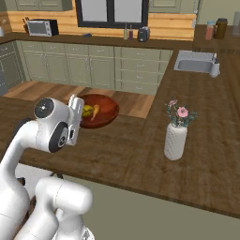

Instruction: Pick the chicken drumstick and lemon from their plates and place them in the bowl. Then put the bowl in the fridge.

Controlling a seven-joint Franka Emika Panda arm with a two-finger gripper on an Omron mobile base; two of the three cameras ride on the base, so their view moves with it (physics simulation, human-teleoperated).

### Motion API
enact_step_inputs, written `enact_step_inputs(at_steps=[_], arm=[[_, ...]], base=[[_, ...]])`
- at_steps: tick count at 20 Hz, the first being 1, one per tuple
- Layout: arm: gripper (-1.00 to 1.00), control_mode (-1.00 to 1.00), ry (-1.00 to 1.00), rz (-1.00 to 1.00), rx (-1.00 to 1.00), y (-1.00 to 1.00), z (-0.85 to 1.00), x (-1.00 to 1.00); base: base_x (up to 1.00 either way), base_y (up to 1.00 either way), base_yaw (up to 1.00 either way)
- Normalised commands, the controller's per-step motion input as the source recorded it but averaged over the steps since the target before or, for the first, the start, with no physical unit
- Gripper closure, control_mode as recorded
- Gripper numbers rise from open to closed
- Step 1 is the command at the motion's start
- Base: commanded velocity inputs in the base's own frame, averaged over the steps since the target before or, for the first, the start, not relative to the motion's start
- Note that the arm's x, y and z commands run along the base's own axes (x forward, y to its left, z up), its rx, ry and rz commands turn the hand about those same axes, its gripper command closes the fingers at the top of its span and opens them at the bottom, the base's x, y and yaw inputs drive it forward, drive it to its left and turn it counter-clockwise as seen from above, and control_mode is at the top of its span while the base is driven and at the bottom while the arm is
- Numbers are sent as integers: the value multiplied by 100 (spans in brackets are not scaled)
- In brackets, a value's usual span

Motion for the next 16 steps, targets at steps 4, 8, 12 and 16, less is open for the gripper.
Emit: enact_step_inputs(at_steps=[4,8,12,16], arm=[[100,-100,4,26,-23,0,88,-24],[100,-100,5,3,-2,0,9,-22],[100,-100,11,0,0,5,-3,-18],[100,-100,0,0,0,24,0,-83]], base=[[0,0,0],[0,0,0],[0,0,0],[0,0,0]])
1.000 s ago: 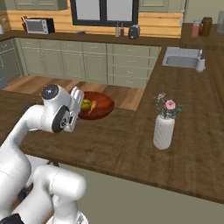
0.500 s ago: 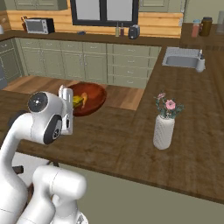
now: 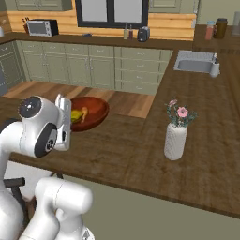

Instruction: Pick the chicken drumstick and lemon from their plates and place them in the bowl. Then put the bowl in the fridge.

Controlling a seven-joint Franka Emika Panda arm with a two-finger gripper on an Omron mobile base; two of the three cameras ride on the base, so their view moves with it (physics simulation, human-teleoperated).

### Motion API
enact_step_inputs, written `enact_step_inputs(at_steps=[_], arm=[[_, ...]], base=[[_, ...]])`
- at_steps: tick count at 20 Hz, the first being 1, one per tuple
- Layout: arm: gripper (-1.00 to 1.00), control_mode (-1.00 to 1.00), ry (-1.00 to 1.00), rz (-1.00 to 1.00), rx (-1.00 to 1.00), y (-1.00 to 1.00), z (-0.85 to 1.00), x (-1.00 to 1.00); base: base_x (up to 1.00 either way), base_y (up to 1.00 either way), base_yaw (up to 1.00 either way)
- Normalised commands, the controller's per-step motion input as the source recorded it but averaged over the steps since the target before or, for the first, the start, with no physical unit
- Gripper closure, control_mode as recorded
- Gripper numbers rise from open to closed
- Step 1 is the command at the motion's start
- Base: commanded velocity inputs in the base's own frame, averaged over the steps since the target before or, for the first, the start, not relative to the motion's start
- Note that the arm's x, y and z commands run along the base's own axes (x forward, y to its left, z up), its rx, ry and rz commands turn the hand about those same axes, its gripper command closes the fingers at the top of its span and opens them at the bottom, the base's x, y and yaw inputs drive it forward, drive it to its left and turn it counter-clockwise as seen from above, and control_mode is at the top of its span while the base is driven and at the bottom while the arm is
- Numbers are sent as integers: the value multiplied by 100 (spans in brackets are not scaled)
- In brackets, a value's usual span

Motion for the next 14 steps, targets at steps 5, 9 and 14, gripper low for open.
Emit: enact_step_inputs(at_steps=[5,9,14], arm=[[100,-100,-13,2,2,0,-2,-93],[100,-100,-20,25,7,-3,-17,-29],[100,-100,-31,10,3,0,-62,2]], base=[[0,0,0],[0,0,0],[0,0,0]])
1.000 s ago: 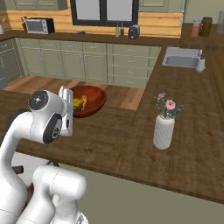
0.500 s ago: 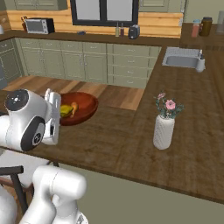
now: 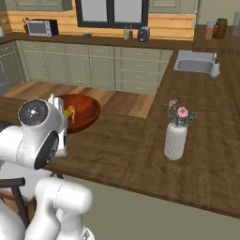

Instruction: Pick the chicken drumstick and lemon from their plates and place them in the bowl. Then put the bowl in the fridge.

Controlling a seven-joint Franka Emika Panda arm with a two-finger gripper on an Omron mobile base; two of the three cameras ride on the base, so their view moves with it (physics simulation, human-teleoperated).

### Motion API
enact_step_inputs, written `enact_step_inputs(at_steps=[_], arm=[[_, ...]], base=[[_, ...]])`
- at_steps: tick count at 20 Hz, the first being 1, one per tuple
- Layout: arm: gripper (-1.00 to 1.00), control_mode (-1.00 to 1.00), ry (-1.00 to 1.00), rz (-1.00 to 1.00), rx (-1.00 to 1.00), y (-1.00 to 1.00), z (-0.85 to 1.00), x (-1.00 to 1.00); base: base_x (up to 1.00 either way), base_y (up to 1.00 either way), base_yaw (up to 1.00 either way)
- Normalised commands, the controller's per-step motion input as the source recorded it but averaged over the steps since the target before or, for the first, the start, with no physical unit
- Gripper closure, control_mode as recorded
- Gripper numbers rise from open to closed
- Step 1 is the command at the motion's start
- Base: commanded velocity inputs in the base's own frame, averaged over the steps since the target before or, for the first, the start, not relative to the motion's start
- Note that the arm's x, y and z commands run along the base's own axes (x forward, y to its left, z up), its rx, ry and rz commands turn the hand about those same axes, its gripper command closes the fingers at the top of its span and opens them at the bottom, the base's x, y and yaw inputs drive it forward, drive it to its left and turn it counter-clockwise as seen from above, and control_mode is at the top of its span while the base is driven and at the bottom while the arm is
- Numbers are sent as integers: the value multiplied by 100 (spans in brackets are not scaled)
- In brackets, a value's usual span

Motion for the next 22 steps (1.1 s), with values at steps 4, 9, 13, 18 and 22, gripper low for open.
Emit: enact_step_inputs(at_steps=[4,9,13,18,22], arm=[[100,-100,-22,-30,0,10,-41,9],[100,-100,-14,-33,0,20,-22,11],[100,-100,-5,-8,0,1,-4,0],[100,-100,0,0,0,0,0,0],[100,100,0,0,0,0,0,0]], base=[[0,0,0],[0,0,0],[0,0,0],[0,0,0],[0,0,0]])
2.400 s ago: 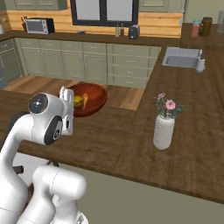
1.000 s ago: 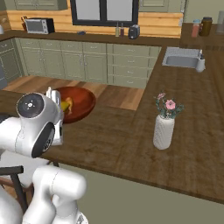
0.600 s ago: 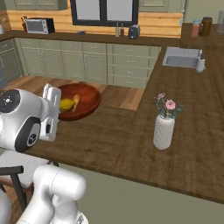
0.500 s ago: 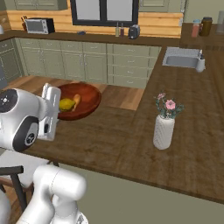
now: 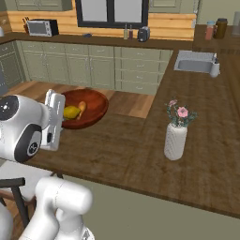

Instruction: Pick the chicken drumstick and lemon from their plates and place them in the bowl. Then put the bowl in the fridge.

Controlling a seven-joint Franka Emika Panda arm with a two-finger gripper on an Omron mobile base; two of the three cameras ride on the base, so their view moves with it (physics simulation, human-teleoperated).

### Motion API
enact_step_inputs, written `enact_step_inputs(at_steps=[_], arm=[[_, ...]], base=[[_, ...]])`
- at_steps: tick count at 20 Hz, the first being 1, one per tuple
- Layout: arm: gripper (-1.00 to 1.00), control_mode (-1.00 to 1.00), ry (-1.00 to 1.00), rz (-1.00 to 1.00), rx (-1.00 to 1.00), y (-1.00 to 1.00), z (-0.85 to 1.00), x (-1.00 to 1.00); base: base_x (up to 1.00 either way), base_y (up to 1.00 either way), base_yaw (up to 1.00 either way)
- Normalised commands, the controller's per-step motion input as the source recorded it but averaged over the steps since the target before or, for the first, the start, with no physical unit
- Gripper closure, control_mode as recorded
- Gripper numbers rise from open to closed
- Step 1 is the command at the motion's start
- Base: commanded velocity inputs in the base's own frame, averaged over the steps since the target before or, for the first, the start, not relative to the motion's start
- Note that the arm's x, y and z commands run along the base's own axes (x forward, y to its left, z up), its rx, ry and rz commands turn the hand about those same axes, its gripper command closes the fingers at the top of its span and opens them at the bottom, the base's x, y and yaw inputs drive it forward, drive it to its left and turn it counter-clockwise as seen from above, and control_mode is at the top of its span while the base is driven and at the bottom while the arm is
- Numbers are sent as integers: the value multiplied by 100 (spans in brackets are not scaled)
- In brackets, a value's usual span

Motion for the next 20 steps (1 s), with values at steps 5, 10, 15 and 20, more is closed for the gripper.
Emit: enact_step_inputs(at_steps=[5,10,15,20], arm=[[100,100,0,0,0,0,0,0],[100,100,0,0,0,0,0,0],[100,100,0,0,0,0,0,0],[100,100,0,0,0,0,0,0]], base=[[-57,0,-1],[-94,9,5],[-89,64,35],[-93,79,43]])
